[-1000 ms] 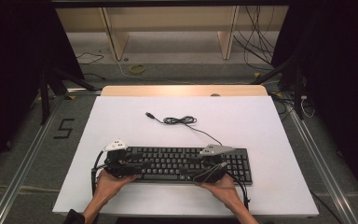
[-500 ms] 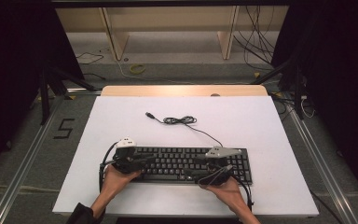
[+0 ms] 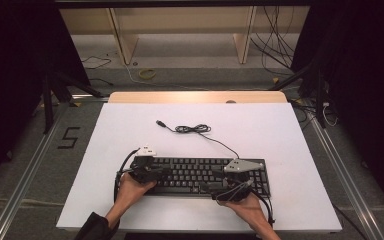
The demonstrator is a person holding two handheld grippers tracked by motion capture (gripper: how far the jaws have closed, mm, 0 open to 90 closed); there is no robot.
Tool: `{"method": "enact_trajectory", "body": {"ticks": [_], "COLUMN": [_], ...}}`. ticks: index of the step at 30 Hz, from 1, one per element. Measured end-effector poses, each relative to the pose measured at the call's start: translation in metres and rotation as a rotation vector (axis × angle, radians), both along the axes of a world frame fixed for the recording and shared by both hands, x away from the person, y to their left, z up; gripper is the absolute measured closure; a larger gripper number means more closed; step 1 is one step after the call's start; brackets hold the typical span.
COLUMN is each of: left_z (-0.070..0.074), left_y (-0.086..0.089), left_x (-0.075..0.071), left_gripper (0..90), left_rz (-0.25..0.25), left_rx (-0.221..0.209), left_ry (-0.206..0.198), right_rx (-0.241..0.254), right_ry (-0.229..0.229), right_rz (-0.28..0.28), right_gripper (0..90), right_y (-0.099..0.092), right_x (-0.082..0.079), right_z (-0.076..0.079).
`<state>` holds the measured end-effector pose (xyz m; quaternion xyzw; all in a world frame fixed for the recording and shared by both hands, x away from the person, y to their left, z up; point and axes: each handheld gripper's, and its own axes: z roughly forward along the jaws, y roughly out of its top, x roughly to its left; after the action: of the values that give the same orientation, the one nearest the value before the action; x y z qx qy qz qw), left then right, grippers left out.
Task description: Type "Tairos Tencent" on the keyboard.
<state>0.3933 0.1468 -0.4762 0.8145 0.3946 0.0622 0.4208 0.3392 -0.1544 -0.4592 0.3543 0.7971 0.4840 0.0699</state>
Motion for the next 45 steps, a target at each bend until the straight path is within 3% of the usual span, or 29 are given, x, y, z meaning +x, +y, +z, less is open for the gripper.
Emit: {"method": "enact_trajectory", "body": {"ticks": [9,19,28,33,45], "left_z": [-0.005,-0.004,0.001,0.004,0.012], "left_y": [-0.002,-0.001,0.003,0.004,0.011], "left_x": [0.002,0.002,0.000,-0.001,-0.009], "left_gripper": [89.1,88.7,64.8,55.2,37.3], "left_rz": [-0.001,0.006,0.010,0.019,-0.012], "left_rx": [0.032,0.019,-0.018,-0.054,-0.151], "left_ry": [0.015,0.022,0.035,0.039,0.004], "right_rx": [-0.005,-0.008,-0.003,-0.003,0.005], "right_ry": [-0.003,-0.005,-0.012,-0.015,-0.024], "right_rz": [-0.003,-0.008,-0.016,-0.015,-0.019], "right_gripper": [34.2,34.3,34.3,34.2,34.1], "right_y": [-0.001,-0.002,-0.006,-0.007,-0.012], "right_x": [-0.001,-0.002,-0.003,-0.003,-0.005], "right_z": [0.000,0.000,0.001,0.001,0.002]}}
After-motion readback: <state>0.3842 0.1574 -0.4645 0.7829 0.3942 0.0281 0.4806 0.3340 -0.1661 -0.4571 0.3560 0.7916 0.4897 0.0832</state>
